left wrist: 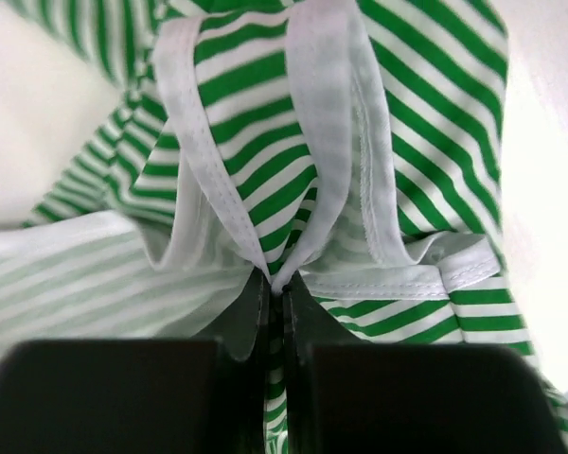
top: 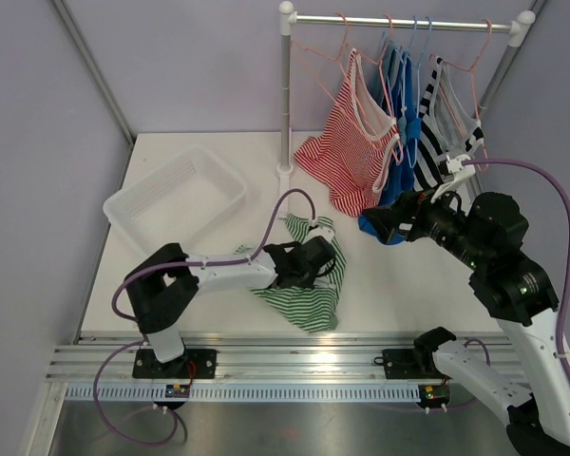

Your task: Remove the tank top from the hanger

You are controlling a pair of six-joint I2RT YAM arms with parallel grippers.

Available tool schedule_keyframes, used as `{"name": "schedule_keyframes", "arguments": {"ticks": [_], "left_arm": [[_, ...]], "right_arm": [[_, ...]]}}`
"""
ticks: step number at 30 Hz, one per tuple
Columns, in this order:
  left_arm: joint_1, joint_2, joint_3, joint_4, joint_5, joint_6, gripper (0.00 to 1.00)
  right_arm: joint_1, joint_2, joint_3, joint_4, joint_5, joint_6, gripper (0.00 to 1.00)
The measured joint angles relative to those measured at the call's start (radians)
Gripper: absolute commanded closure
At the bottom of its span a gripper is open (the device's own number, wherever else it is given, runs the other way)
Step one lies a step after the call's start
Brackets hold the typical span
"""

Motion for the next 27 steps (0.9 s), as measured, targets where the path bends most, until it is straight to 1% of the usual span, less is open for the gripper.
{"name": "schedule_keyframes", "arguments": {"ticks": [4,5,8,10,13,17,21,23,27], "left_arm": [[0.002,-0.148,0.022,-0.128,-0.094,0.011,1.00],[0.007,-0.183,0.055,-0.183,-0.119,0.017,1.00],[0.034,-0.260,0.180,-0.283,-0.184,0.031,1.00],[0.086,-0.303,0.269,-0.323,-0.220,0.044,1.00],[0.183,-0.355,0.394,-0.391,-0.265,0.075,1.00],[0.360,-0.376,0.532,-0.475,-0.274,0.129,1.00],[0.554,-0.357,0.660,-0.557,-0.256,0.180,1.00],[0.631,-0.342,0.719,-0.581,-0.236,0.203,1.00],[0.777,-0.304,0.756,-0.586,-0.150,0.234,1.00]], "right_arm": [[0.000,-0.011,-0.004,0.008,0.008,0.000,0.00],[0.000,-0.013,-0.008,0.013,0.009,0.000,0.01],[0.000,-0.011,-0.011,0.014,0.016,0.001,0.00],[0.000,-0.006,-0.011,0.017,0.018,0.002,0.00],[0.000,0.000,-0.011,0.023,0.018,0.004,0.01],[0.000,-0.002,-0.011,0.028,0.018,0.008,0.00],[0.000,-0.012,-0.011,0.029,0.018,0.009,0.01],[0.000,-0.018,-0.011,0.029,0.019,0.009,0.01],[0.000,-0.029,-0.011,0.041,0.018,0.009,0.01]]}}
